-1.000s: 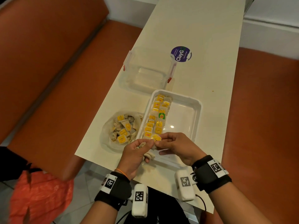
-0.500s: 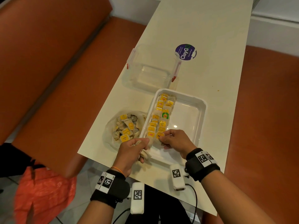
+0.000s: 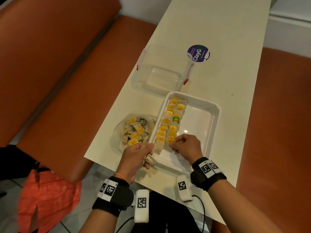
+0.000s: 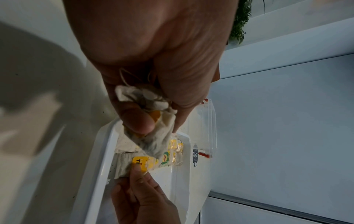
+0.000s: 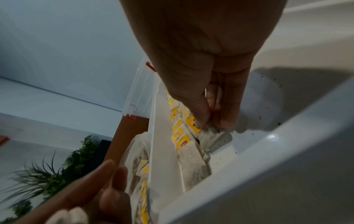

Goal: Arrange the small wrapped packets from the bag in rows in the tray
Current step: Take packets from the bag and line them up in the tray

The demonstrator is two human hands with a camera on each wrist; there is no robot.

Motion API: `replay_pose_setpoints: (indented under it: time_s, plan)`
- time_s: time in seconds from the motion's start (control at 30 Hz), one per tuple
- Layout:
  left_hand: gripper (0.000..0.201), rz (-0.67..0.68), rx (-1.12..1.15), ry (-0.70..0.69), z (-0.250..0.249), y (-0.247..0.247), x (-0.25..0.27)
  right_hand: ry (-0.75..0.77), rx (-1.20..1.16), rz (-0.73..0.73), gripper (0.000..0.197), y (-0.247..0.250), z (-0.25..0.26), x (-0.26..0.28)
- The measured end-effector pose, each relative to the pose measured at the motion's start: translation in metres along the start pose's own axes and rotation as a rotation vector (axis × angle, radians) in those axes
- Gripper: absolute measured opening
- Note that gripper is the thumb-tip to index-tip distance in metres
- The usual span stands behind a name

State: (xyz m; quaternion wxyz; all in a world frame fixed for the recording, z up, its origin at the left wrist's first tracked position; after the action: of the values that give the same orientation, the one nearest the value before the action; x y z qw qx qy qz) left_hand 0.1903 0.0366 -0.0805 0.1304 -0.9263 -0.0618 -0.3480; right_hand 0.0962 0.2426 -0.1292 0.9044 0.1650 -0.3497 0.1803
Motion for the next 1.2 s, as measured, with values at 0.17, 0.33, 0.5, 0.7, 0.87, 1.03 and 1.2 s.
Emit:
replay_pose_setpoints:
  time_s: [0.17, 0.33, 0.5, 0.7, 0.87, 1.03, 1.2]
  plan:
    - [0.022, -0.005, 0.019, 0.006, -0.003, -0.004, 0.002, 0.017, 0.051, -0.067, 0.023, -0.003, -0.002, -0.005]
    - [0.021, 0.014, 0.077, 0.005, -0.003, -0.008, 0.004, 0.0, 0.002, -0.074, 0.032, -0.004, 0.0, -0.003]
    - [0.018, 0.061, 0.278, 0.004, -0.004, -0.013, 0.002, 0.068, 0.002, -0.103, 0.038, 0.007, 0.011, 0.016]
    - [0.008, 0.136, 0.491, -0.008, -0.014, -0.023, 0.003, 0.167, -0.032, 0.426, 0.041, -0.007, 0.048, 0.077]
    - [0.014, 0.233, 0.486, -0.05, -0.019, -0.032, 0.007, 0.176, -0.138, 0.455, 0.039, -0.008, 0.049, 0.087]
    - [0.047, 0.229, 0.357, -0.038, -0.012, -0.029, 0.008, 0.165, -0.293, 0.43, 0.036, -0.003, 0.048, 0.086]
    - [0.05, 0.237, 0.202, -0.012, -0.005, -0.026, 0.007, 0.099, -0.273, 0.517, 0.037, 0.0, 0.048, 0.083]
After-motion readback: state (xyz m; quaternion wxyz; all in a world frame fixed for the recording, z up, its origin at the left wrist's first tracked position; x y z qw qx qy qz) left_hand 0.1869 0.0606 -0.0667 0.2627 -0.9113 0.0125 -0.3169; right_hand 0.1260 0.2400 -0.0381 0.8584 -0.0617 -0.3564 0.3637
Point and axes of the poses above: each hand's wrist, its own x-axis away from the middle knuckle, its own y-axis out of the back of the hand, z = x × y, the point moved 4 cm from there along -x, towards the middle knuckle, and after that the axes turned 14 degrees about z, right-handed, at the moved point
